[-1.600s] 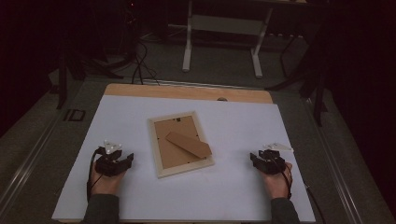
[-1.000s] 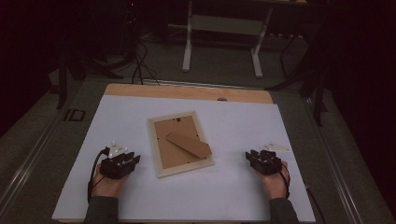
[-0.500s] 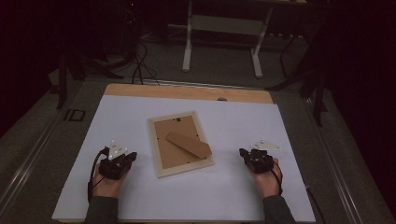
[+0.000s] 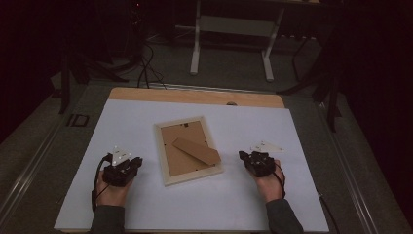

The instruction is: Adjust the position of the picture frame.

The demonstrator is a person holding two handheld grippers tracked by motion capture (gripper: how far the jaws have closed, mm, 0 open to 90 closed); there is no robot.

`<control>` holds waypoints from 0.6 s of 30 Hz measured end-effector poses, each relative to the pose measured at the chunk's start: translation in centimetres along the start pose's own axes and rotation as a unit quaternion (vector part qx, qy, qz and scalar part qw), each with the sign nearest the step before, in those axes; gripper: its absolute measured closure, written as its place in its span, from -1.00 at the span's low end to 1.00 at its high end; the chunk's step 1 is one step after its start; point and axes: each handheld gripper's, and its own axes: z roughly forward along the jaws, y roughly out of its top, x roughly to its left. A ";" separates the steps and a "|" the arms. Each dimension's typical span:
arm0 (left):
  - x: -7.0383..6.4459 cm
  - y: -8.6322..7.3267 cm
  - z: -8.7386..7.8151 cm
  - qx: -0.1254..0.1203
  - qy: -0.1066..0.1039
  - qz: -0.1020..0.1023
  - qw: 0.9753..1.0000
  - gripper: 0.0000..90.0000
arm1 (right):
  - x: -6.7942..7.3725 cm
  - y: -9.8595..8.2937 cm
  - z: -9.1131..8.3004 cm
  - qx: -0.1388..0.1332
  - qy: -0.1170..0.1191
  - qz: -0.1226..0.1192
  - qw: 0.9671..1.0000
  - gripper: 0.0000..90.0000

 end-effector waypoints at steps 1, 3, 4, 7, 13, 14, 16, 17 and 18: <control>0.0 0.1 -0.2 -0.007 -0.006 0.001 1.000 0.93 | 0.5 -0.1 0.1 0.003 0.003 -0.011 1.000 0.99; 0.0 0.2 -0.2 -0.009 -0.012 0.001 1.000 0.96 | 0.6 -0.4 0.2 0.009 0.008 -0.009 1.000 0.99; 0.0 0.2 -0.1 -0.008 -0.019 0.001 1.000 0.99 | 0.7 -0.6 0.2 0.009 0.011 -0.008 1.000 0.99; 0.1 0.0 0.1 -0.008 -0.026 -0.007 1.000 1.00 | 0.8 -1.0 0.5 0.019 0.011 -0.007 1.000 0.99; 0.5 0.1 0.5 -0.012 -0.041 -0.032 0.999 1.00 | 1.5 -1.1 1.2 0.023 0.025 -0.011 0.999 0.99; 0.6 0.1 0.7 -0.010 -0.043 -0.035 0.998 1.00 | 1.7 -1.1 1.3 0.025 0.028 -0.011 0.999 0.99; 0.5 0.3 1.1 -0.009 -0.044 -0.037 0.998 1.00 | 2.2 -1.4 1.7 0.030 0.033 -0.014 0.999 0.99; 0.4 0.4 1.2 -0.008 -0.045 -0.033 0.998 1.00 | 2.4 -1.6 1.9 0.033 0.036 -0.016 0.999 0.99; 0.2 0.5 1.3 -0.005 -0.042 -0.027 0.999 1.00 | 2.6 -1.7 2.1 0.037 0.038 -0.018 0.998 0.99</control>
